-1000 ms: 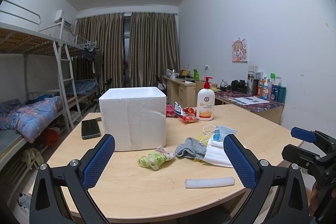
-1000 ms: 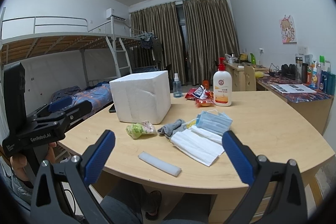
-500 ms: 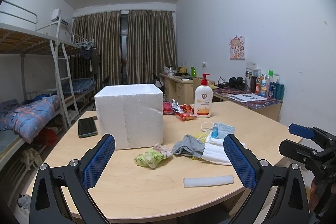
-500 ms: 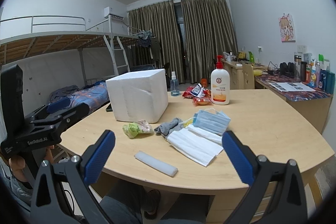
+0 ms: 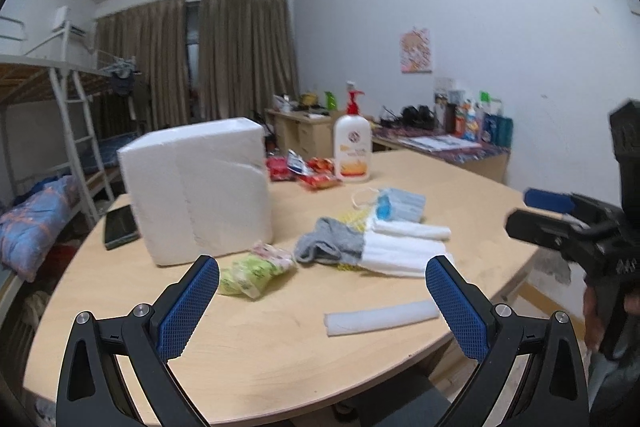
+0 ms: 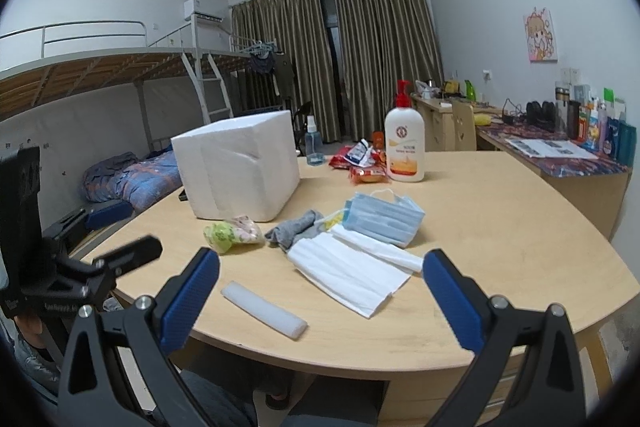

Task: Organize soft objects
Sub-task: 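Reach the left tool to the green snack bag and close on it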

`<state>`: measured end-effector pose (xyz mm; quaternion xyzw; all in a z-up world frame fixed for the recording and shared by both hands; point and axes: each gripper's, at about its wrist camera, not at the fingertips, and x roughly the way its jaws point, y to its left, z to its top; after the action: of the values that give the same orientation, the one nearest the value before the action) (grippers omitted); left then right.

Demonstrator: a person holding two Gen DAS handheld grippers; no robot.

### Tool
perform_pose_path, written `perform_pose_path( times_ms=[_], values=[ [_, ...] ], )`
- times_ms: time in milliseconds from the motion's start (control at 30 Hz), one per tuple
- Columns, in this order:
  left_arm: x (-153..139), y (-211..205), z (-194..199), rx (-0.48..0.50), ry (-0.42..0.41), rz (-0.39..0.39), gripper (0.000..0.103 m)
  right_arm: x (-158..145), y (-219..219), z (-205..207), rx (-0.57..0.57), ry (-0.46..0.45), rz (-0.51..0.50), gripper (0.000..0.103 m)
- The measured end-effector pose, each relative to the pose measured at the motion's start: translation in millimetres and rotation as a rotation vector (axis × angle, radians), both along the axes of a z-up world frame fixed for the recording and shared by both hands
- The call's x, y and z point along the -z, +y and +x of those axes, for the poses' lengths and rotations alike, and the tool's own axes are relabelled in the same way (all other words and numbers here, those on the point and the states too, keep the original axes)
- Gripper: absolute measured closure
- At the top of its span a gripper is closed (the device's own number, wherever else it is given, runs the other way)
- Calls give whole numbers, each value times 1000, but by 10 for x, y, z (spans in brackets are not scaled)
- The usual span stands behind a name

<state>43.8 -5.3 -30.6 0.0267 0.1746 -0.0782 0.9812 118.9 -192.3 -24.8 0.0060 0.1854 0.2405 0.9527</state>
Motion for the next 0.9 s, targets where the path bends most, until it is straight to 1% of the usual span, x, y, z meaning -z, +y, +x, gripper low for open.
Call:
perform_pose_path(
  times_ms=[100,167,333,433,667,800,900],
  values=[
    [85,-40,71,46,21,13,0,61,-4,98,-1,27,0,0],
    [136,-53,124,58,35,18,0,107,-4,140,-13,48,1,0],
    [257,6,272,58,79,10,0,216,14,248,-8,83,-23,0],
    [292,50,303,35,76,18,0,264,11,307,-12,109,-21,0],
    [275,248,457,-13,47,34,0,380,164,344,-103,146,-34,0],
    [252,347,599,17,42,41,0,430,309,345,-172,160,-58,0],
    [234,434,715,56,61,29,0,427,381,333,-230,161,-67,0]
  ],
)
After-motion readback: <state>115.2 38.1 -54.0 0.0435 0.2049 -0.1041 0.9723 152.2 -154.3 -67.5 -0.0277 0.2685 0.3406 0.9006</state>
